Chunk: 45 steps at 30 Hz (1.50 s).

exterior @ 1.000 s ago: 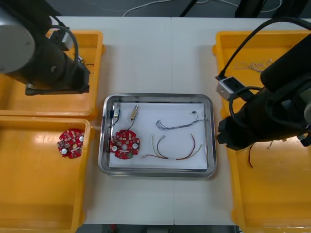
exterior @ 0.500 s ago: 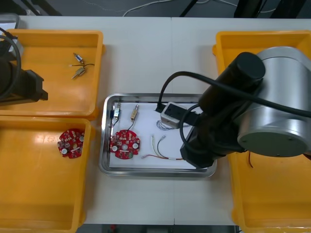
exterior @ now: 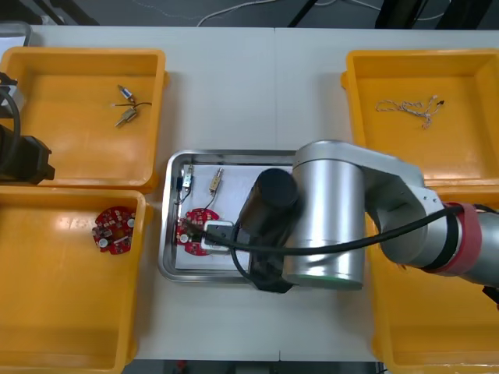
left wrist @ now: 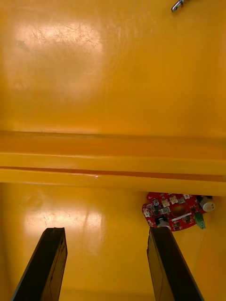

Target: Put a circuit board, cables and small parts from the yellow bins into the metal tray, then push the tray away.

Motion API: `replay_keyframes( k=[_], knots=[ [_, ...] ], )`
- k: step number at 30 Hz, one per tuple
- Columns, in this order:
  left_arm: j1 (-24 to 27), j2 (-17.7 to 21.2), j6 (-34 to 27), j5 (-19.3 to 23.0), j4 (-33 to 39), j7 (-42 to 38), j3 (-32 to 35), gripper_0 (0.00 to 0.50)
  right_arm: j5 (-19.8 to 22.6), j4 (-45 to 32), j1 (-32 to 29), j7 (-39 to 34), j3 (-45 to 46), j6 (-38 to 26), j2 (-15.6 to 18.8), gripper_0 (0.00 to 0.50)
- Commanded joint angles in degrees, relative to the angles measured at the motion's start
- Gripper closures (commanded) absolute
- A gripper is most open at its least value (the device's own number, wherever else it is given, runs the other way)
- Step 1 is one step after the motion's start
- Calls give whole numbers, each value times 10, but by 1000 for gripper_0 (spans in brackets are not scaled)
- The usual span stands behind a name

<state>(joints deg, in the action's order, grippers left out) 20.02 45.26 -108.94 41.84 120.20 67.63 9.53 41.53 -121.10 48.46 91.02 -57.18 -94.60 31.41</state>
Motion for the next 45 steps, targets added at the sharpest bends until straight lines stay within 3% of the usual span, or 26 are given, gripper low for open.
replay_keyframes(
  k=[1,13,25,45],
  knots=[
    [-13,22,7,6,18,36,34,0,-30,11,28,22,-61,25,-24,0],
    [-16,22,4,2,16,32,54,0,-94,29,28,19,-139,42,-44,0],
    [-16,22,5,3,15,35,54,0,-107,79,15,21,-140,43,-81,0],
    [-7,22,-11,14,-7,51,54,0,-121,85,-9,24,-141,43,-72,0]
  ],
)
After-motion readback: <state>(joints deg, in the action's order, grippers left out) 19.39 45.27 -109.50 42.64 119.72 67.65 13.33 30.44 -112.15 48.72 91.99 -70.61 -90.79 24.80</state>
